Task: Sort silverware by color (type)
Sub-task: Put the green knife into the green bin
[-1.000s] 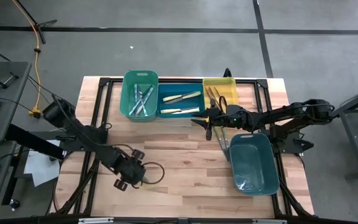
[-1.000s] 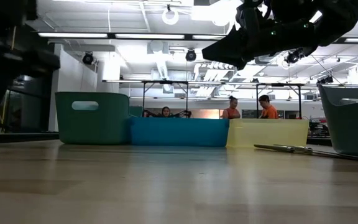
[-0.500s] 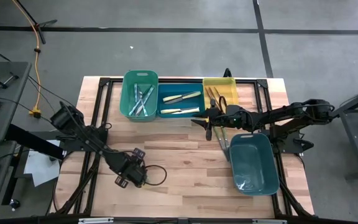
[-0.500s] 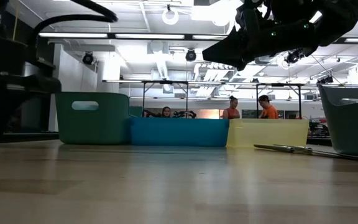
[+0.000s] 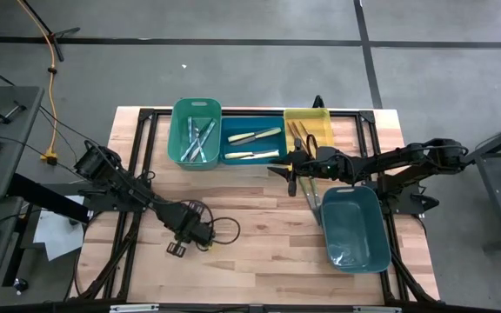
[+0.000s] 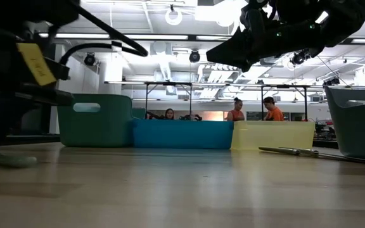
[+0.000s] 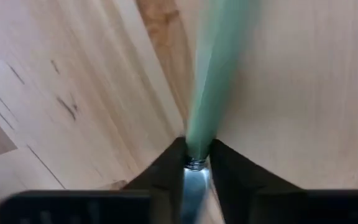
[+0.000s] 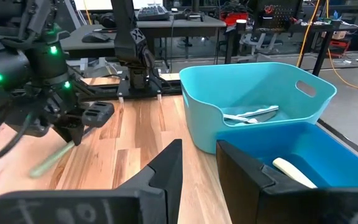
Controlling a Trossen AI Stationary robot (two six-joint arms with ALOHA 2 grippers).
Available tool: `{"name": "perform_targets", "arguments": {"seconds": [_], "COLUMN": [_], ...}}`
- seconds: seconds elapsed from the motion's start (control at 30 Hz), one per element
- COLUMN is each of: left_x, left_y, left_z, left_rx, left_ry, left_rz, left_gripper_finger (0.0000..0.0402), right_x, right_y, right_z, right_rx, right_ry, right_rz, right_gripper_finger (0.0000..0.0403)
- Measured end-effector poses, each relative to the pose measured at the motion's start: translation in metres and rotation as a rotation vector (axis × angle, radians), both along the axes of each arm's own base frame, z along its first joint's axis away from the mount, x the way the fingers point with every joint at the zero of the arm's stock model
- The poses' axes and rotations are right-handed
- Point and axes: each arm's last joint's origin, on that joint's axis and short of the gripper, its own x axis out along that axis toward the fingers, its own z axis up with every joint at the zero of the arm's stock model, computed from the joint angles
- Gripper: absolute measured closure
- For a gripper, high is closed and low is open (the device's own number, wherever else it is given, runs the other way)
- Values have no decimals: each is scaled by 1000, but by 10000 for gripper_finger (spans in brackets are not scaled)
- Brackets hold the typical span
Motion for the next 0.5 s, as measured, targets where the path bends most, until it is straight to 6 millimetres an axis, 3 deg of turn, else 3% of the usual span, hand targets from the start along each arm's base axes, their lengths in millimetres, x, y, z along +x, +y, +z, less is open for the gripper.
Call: {"name": "perform_targets", "arguments": {"seconds": [0.1,0.5], "left_x": [2,2], "left_y": [5,11], "left_z": [0,5], "left_rx": [-13,-13], "left_ry": [14,25], "left_rz": [-3,22], "left_gripper_finger": [377,373], "right_x": [0,0], "right_y": [0,0], "right_z": [0,0], "right_rx": [0,0], "right_ry": [0,0], "right_rz": [0,0], "right_gripper_finger": [308,308]}}
